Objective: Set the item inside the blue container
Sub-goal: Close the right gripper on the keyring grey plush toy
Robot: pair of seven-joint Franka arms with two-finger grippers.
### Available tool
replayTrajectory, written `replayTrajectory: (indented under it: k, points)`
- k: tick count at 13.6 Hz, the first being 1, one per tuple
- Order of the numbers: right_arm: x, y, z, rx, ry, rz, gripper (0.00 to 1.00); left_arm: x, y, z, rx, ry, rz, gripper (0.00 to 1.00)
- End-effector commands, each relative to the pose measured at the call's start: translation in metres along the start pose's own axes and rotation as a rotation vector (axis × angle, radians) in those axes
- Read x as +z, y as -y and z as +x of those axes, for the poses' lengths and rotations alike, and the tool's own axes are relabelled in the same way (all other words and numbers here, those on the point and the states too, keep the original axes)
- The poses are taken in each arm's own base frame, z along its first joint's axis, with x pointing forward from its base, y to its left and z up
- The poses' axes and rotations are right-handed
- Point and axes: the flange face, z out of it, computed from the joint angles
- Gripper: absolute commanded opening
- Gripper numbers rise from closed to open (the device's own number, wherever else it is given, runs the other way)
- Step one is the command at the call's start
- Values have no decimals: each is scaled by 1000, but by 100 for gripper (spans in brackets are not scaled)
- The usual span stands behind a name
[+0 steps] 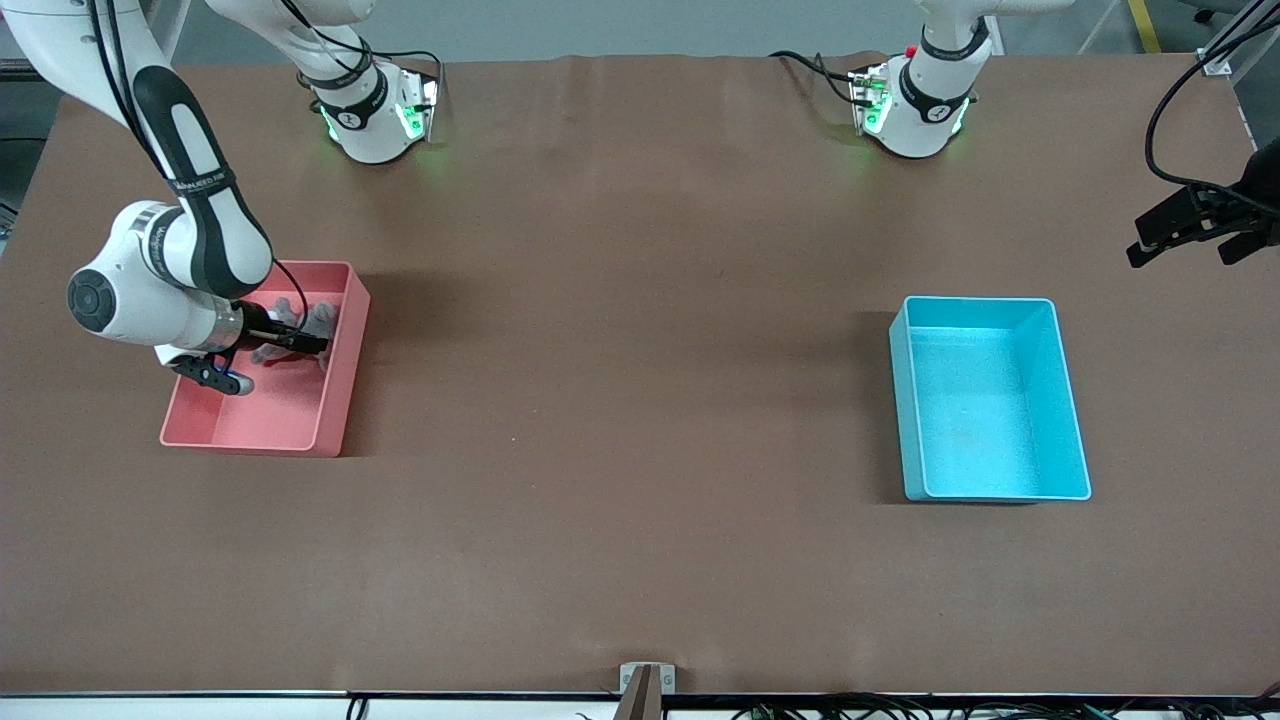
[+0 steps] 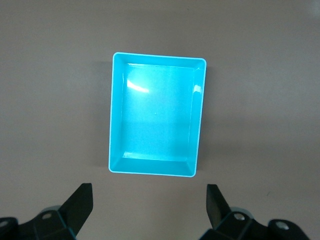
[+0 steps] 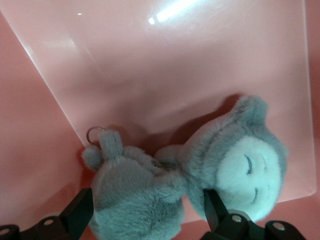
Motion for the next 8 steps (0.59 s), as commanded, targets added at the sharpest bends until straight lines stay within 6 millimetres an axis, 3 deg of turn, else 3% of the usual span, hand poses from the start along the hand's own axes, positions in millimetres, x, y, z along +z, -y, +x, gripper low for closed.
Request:
replayTrajectory:
  k: [1,8]
  points:
    - [10,0,-1,14,1,10,95,-1,2,2,14,-2,-11,100]
    - [19,0,1,22,7,12,93,-2,2,2,14,-5,-11,100]
